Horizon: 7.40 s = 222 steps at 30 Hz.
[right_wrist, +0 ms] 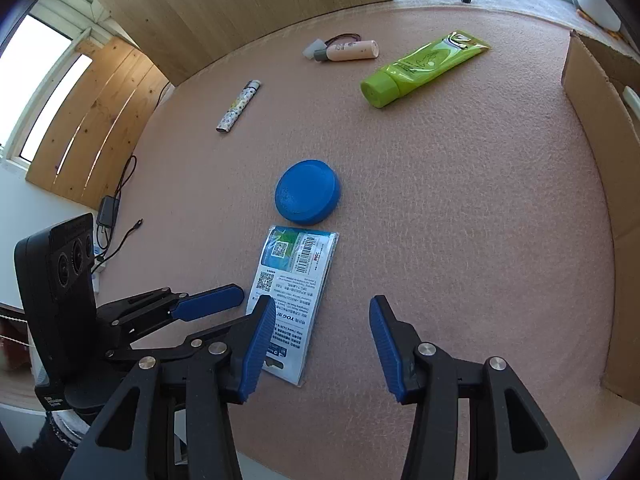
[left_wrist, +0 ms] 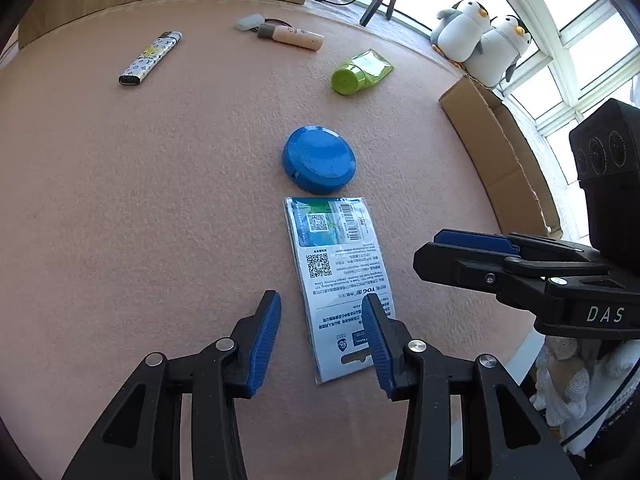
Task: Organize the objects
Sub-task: 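Lift the card packet with the right gripper and carry it over the box, then lower the packet into the box and open the right gripper, then close the right gripper on the edge of the blue round lid, then carry the blue lid into the box and open the right gripper, then move the right gripper back over the lighter and lotion bottle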
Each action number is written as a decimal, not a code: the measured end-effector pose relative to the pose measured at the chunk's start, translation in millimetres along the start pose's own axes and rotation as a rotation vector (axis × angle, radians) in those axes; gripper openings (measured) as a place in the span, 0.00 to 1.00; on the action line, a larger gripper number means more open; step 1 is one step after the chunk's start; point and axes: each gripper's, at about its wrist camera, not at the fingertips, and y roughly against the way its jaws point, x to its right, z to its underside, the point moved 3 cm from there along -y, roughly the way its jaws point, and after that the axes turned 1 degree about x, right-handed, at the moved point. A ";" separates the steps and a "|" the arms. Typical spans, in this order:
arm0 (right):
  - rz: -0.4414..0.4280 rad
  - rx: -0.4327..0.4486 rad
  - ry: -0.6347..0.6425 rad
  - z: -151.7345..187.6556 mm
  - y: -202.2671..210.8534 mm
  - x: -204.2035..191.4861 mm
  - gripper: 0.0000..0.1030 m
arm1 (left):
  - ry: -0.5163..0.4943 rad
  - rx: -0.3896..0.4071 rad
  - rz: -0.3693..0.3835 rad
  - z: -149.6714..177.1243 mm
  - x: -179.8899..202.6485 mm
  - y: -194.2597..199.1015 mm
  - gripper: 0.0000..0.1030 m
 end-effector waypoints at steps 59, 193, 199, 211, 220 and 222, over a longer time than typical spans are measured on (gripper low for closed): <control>0.132 0.249 -0.124 -58.7 155.7 158.2 0.28 | -0.258 0.081 0.163 -128.8 249.1 -69.4 0.39; 0.168 0.304 -0.291 -4.4 171.2 195.7 0.23 | -0.420 0.059 0.167 -103.2 305.4 -88.4 0.40; 0.170 0.303 -0.307 -2.6 173.5 205.1 0.23 | -0.426 0.049 0.174 -103.1 312.8 -94.6 0.40; 0.196 0.319 -0.334 -6.1 172.8 206.2 0.34 | -0.406 0.063 0.147 -108.3 293.5 -86.5 0.41; 0.155 0.303 -0.274 -21.2 158.5 177.4 0.39 | -0.333 0.095 0.108 -107.5 244.8 -61.9 0.41; 0.143 0.296 -0.266 -27.3 152.4 169.7 0.39 | -0.307 0.103 0.097 -106.1 228.8 -54.7 0.41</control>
